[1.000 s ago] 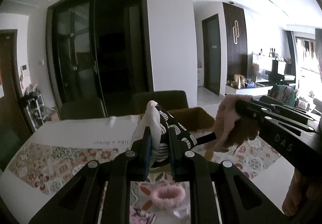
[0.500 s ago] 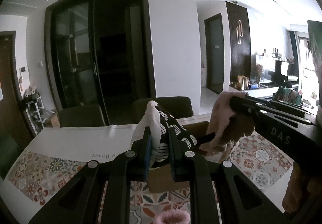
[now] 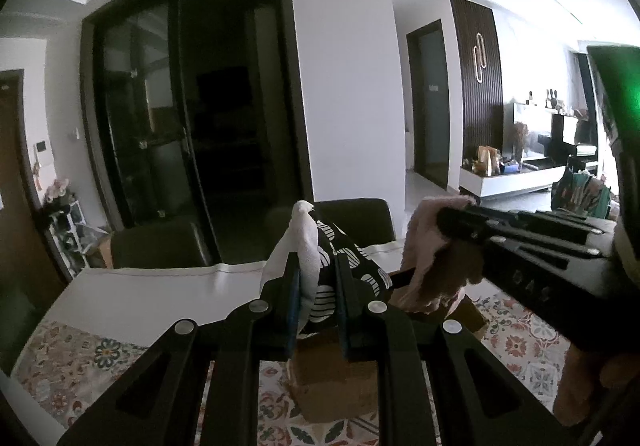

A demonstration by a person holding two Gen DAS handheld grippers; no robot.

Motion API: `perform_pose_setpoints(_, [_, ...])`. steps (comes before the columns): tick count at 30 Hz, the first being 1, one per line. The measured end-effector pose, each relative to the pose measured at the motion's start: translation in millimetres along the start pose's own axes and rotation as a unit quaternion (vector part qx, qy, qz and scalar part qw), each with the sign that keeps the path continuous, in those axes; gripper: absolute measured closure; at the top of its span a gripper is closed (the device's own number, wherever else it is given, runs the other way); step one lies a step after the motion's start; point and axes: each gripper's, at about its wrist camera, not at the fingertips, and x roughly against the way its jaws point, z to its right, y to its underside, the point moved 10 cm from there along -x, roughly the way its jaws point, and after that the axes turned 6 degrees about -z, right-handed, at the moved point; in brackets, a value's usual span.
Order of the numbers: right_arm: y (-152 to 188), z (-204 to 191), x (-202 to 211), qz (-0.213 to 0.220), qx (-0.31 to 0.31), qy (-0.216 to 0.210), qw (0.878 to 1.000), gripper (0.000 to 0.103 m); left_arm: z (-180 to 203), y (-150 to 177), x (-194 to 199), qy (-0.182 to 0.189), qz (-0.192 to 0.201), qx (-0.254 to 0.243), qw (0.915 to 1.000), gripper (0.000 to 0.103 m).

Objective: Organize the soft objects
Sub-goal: 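Carry the polka-dot pouch and pink towel over the cardboard box with both tools, then open both tools to drop the pouch and towel into the box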

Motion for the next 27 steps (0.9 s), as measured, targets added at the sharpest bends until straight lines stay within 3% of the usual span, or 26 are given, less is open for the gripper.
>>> perform_pose_setpoints(8, [22.4, 18.0, -47.0, -0.047, -0.012, 0.001, 0.999, 0.093, 14.3, 25.8, -49.0, 0.044, -0.047, 0.001, 0.9979, 0.086])
perform_pose_setpoints(27, [95.7, 48.8, -113.5, -0.166, -0.015, 0.029, 0.986, 0.093, 40.2, 84.9, -123.9, 0.078, -0.163, -0.011, 0.9835, 0.085])
